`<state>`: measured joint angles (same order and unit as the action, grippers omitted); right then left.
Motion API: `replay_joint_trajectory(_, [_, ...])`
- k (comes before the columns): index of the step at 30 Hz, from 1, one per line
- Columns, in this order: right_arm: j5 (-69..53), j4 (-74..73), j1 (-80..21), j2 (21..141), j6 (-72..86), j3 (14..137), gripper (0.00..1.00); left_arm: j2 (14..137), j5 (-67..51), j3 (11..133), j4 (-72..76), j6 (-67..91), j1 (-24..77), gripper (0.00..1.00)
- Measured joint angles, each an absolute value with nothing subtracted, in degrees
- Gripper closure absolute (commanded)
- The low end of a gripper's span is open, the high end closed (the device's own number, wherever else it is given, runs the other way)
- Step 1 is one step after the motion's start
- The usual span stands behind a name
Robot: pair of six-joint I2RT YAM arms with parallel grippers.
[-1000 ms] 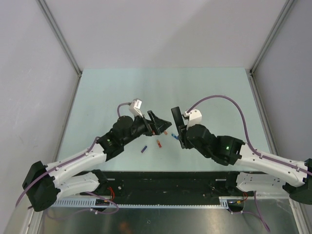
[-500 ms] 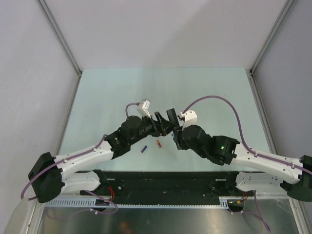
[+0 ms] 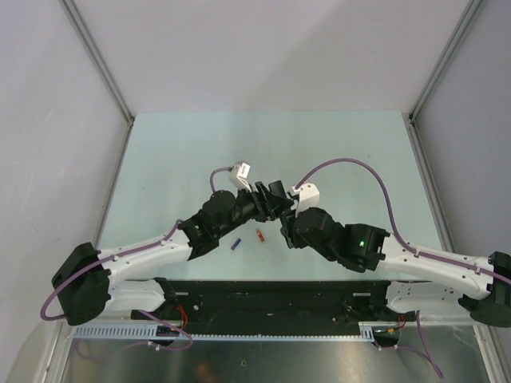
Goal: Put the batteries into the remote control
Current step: Adjust the remote control.
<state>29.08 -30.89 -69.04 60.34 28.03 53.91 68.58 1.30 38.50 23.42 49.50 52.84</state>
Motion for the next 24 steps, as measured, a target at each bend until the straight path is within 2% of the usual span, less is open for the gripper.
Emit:
replay_joint_trajectory(1, [29.1, -30.9, -69.1, 60.3, 28.1, 53.9, 0.62, 68.7, 1.3, 38.5, 23.9, 49.5, 52.9, 0.48])
replay_joint_trajectory(4, [29.1, -30.6, -69.2, 60.3, 28.4, 53.9, 0.62, 69.1, 1.3, 38.5, 25.3, 49.6, 53.2, 0.53])
replay_joint_trajectory(15, [29.1, -30.1, -69.3, 60.4, 28.8, 53.9, 0.62, 69.2, 0.3, 38.0, 28.8, 50.5, 53.3, 0.50])
replay_joint_trajectory(17, [29.1, -30.1, -69.3, 60.4, 28.9, 53.9, 0.62, 69.3, -0.2, 37.5, 29.0, 50.6, 53.4, 0.55])
replay_joint_trajectory(18, [29.1, -30.1, -69.3, 60.4, 28.9, 53.9, 0.62, 69.3, -0.3, 37.2, 29.1, 50.7, 53.4, 0.63])
replay_joint_trajectory(21, [29.1, -30.1, -69.3, 60.4, 28.9, 53.9, 0.62, 69.3, -0.6, 36.5, 29.1, 51.0, 53.4, 0.75])
replay_joint_trajectory(24, [29.1, -30.1, -69.3, 60.4, 28.9, 53.9, 0.60, 69.3, -0.6, 36.2, 29.2, 51.2, 53.4, 0.82])
